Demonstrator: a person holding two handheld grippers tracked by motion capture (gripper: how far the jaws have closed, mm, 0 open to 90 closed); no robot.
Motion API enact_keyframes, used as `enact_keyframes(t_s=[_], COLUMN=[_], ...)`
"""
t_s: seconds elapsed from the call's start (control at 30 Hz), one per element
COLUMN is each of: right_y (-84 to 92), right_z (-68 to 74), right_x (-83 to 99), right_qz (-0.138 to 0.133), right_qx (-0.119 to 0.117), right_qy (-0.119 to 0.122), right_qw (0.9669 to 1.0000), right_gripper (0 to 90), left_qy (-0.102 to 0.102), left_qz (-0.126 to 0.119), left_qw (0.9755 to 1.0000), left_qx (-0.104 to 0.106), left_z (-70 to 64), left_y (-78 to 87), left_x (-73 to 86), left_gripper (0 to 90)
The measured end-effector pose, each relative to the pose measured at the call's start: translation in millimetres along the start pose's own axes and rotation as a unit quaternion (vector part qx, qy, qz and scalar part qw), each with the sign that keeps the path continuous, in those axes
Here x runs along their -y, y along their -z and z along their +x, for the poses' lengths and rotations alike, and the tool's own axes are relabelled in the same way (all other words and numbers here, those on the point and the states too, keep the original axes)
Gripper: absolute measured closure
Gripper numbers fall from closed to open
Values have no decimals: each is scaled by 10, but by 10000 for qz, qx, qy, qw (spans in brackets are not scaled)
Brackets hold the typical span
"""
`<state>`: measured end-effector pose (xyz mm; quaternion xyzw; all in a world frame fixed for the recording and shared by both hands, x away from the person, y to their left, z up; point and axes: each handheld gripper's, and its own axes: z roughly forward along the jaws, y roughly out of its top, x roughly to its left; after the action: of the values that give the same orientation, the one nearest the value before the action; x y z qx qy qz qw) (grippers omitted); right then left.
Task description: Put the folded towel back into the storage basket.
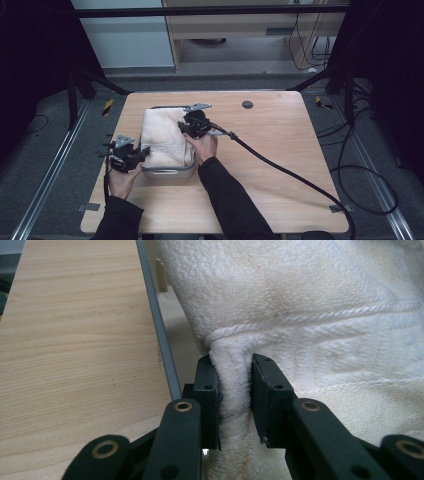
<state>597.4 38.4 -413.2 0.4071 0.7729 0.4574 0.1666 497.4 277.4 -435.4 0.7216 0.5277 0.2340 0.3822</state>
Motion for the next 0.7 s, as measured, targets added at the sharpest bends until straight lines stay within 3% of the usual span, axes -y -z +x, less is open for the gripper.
enact_keyframes(t_s=[0.5, 0.7], right_y=[-35, -39], right_z=[-23, -27], right_x=[68, 83], right_qz=[118, 149], right_qx=[104, 131], right_qy=[168, 260], right_qw=[9997, 9995], right_gripper=[637, 618], left_qy=[-77, -144], left_qz=[88, 51], left_qw=[9999, 9998], left_qx=[-51, -118], left_z=[-24, -62], left_y=[-24, -16], left_x=[1, -17], left_gripper=[709, 641])
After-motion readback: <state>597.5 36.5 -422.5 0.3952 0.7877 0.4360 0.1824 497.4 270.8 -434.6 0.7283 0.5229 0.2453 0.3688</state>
